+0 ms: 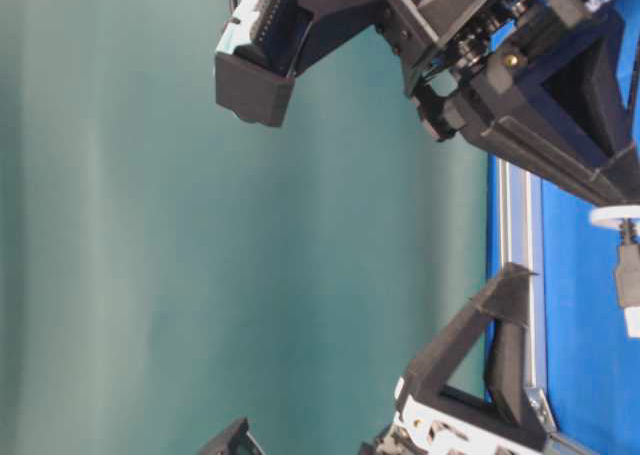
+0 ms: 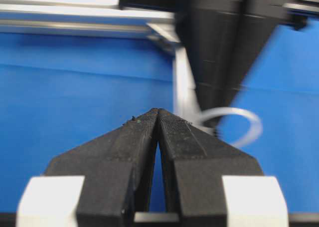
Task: Insert the wire through the string loop located in the center.
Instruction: 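Move the left gripper to the plug emerging from the loop, then close the left gripper on the USB plug beyond the loop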
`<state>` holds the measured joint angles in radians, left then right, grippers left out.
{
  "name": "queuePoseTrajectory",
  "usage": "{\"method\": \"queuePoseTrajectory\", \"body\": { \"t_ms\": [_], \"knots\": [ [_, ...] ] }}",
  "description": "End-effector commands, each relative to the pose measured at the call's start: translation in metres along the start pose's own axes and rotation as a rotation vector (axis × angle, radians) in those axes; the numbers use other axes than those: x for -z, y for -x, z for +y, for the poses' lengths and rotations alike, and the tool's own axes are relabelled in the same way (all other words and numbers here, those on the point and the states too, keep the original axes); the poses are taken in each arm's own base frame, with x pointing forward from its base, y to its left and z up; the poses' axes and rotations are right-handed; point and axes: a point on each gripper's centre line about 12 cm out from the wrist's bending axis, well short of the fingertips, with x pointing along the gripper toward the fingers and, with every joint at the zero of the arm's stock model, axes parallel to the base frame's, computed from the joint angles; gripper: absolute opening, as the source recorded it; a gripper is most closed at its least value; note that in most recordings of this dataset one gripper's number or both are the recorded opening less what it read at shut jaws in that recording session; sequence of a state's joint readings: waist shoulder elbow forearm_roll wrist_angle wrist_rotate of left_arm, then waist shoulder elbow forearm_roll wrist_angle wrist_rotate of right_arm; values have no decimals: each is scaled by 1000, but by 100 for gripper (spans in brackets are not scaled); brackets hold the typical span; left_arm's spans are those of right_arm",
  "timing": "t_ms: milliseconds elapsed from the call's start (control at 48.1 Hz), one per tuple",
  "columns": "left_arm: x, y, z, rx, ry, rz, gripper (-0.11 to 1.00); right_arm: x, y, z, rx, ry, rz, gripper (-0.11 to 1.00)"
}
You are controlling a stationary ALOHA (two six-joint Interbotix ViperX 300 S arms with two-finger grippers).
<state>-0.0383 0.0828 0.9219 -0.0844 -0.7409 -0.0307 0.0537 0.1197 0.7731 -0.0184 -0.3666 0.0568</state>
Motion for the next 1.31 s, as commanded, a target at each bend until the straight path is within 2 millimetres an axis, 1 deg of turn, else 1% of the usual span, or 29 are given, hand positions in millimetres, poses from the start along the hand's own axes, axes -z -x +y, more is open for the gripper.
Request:
{"method": "queuePoseTrajectory", "body": {
  "t_ms": [0, 104, 187, 811, 853, 894, 1082, 1144, 1206, 1290],
  "knots": [
    [-12, 3, -16, 46, 1, -38, 0, -11, 1, 0, 0, -2, -35, -2],
    [-11, 5, -29, 82, 12, -35, 0, -11, 1, 0, 0, -2, -35, -2],
    [-9, 5, -36, 100, 19, -29, 0, -11, 1, 0, 0, 0, -37, -2],
    [-6, 3, -38, 102, -16, 5, 1, -12, 1, 0, 0, 3, -41, -2],
    [-7, 2, -37, 101, -13, 2, 5, -12, 1, 0, -1, 1, -43, -2],
    [-8, 1, -38, 101, -13, 1, 14, -13, 1, 0, -1, 3, -46, -2],
    [-10, -2, -39, 102, -14, 5, 69, -12, 1, 0, -1, 1, -44, -2],
    [-8, -4, -38, 98, -13, 17, 83, -12, 1, 0, 0, 0, -45, -2],
    [-8, -5, -37, 95, -8, 30, 92, -12, 1, 0, 0, 1, -43, -2],
    [-8, -7, -36, 91, -3, 45, 93, -13, 1, 0, -1, 3, -46, -2]
  ]
}}
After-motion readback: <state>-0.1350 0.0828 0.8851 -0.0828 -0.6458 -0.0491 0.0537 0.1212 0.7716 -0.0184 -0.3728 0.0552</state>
